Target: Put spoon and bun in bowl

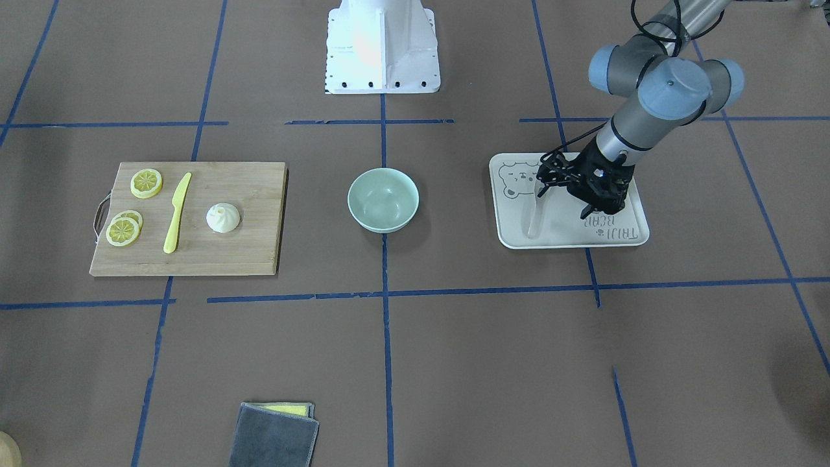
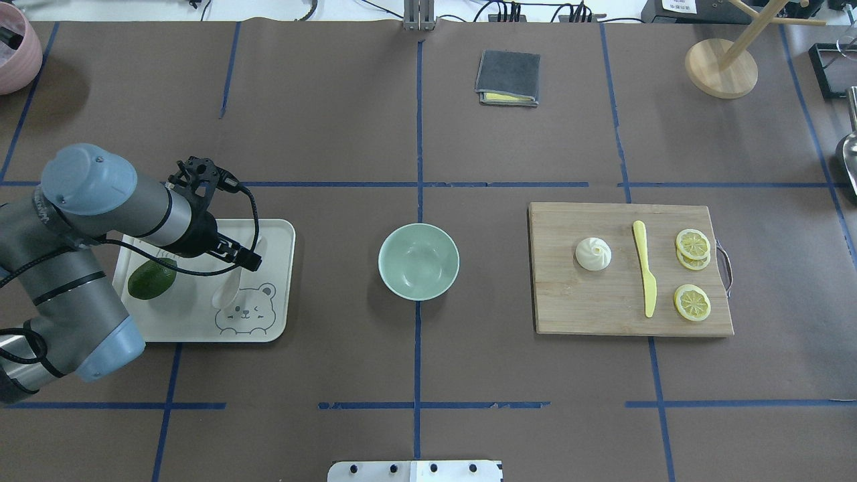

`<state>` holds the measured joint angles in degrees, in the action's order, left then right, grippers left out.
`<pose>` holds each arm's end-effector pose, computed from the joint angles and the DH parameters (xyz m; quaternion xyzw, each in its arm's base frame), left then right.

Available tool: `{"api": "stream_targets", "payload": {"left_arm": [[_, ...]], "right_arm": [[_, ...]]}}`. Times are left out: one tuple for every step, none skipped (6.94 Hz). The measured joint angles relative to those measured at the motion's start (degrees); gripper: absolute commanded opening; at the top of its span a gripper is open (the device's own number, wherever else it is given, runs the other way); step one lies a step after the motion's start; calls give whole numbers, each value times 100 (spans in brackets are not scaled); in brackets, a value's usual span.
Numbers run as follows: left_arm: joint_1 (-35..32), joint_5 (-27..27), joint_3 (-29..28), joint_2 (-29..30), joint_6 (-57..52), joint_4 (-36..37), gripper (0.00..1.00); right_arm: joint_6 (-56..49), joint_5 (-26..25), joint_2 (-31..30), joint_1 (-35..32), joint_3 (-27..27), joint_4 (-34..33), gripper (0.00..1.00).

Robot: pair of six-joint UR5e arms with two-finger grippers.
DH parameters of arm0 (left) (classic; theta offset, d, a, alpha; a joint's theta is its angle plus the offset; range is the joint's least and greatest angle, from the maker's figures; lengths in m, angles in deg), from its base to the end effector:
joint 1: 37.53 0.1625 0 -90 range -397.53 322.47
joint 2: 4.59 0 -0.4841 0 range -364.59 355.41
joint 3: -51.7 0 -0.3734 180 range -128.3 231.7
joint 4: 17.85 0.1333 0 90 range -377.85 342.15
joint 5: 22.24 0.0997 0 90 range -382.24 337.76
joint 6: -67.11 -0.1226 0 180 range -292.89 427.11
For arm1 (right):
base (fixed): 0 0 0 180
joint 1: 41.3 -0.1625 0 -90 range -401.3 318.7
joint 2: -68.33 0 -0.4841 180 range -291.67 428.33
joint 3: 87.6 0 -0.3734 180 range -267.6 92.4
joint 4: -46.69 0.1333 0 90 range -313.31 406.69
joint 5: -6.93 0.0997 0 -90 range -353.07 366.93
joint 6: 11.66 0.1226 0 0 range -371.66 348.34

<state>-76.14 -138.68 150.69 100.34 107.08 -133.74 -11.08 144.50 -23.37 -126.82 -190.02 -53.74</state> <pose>0.4309 -0.4448 0.4735 0.1380 0.4382 0.1837 0.8690 0.0073 -0.4546 0.6591 -0.0155 -0.4030 -0.0322 0.9145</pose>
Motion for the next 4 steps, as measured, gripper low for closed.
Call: {"api": "stream_targets", "payload": {"left_arm": [[84, 266, 1, 80, 30, 212, 71], [147, 467, -3, 149, 29, 395, 70], [181, 558, -26, 181, 15, 483, 66], [199, 590, -73, 196, -5, 512, 63]], "right_arm": [[3, 4, -4, 0, 1, -2, 100], [4, 6, -5, 0, 2, -3, 100], [4, 6, -6, 0, 2, -3, 100], [6, 6, -6, 0, 2, -3, 100]]}}
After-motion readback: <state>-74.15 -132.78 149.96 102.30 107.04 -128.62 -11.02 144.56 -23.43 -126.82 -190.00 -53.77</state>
